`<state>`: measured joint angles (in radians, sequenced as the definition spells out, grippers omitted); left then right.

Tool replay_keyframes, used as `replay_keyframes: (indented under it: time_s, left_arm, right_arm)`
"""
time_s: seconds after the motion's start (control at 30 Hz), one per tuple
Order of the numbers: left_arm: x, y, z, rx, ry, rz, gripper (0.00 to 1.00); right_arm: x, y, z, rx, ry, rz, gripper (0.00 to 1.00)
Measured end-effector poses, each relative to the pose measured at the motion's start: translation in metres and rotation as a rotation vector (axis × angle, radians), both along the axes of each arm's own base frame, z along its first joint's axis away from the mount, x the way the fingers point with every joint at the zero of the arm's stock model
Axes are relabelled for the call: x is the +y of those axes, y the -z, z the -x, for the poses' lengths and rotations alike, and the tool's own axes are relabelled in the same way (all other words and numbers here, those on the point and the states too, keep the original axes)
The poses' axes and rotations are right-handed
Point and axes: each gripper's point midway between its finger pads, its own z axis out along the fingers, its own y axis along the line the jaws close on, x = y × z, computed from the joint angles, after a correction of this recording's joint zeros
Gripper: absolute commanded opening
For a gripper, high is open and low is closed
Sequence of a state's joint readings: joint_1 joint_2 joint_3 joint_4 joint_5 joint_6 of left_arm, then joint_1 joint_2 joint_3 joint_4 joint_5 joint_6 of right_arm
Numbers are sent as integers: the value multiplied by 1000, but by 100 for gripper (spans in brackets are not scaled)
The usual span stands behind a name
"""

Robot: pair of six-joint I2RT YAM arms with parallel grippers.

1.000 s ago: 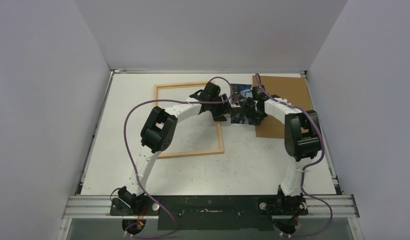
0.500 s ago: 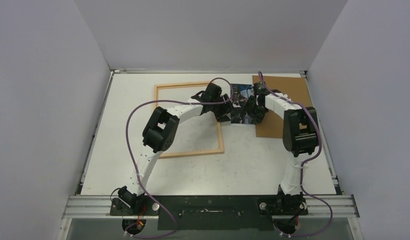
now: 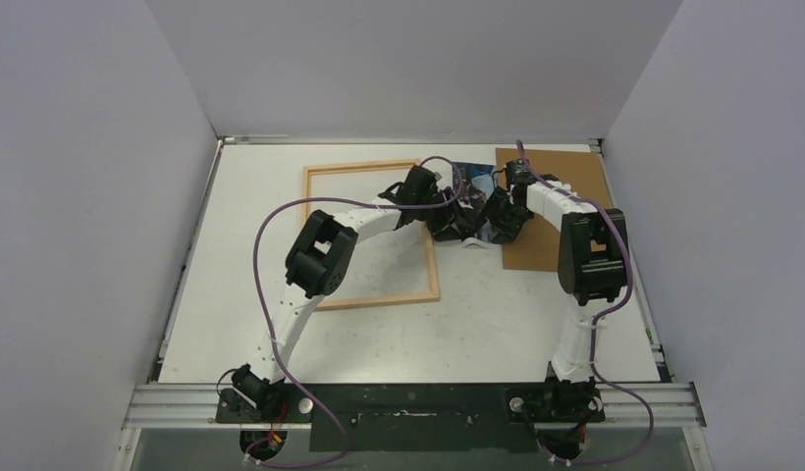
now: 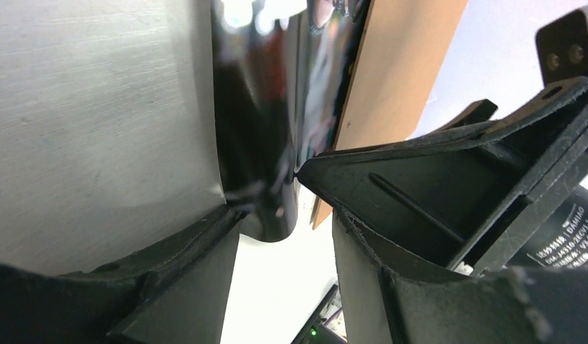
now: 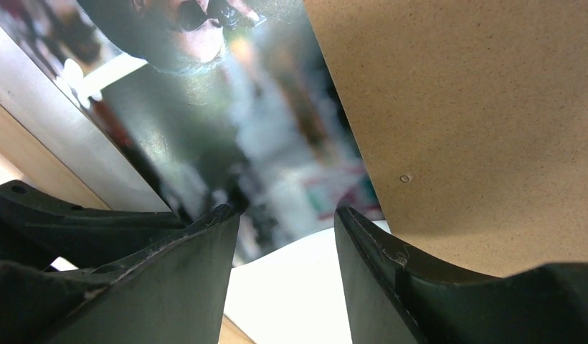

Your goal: Put the photo into the frame

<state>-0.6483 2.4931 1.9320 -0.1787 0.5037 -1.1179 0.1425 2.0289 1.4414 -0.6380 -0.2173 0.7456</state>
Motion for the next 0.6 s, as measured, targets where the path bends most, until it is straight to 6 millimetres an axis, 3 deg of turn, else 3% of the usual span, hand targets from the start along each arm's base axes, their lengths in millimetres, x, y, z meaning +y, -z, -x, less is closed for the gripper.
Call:
replay_keyframes:
  time_s: [0.33, 0.6]
  left_arm:
    - [-7, -3, 2, -63, 43, 127, 56]
    - [-4, -5, 8, -154, 53, 132, 61]
  right_arm:
    - [1, -2, 0, 10, 20, -108, 56]
    - [3, -2, -2, 3, 21, -127, 57]
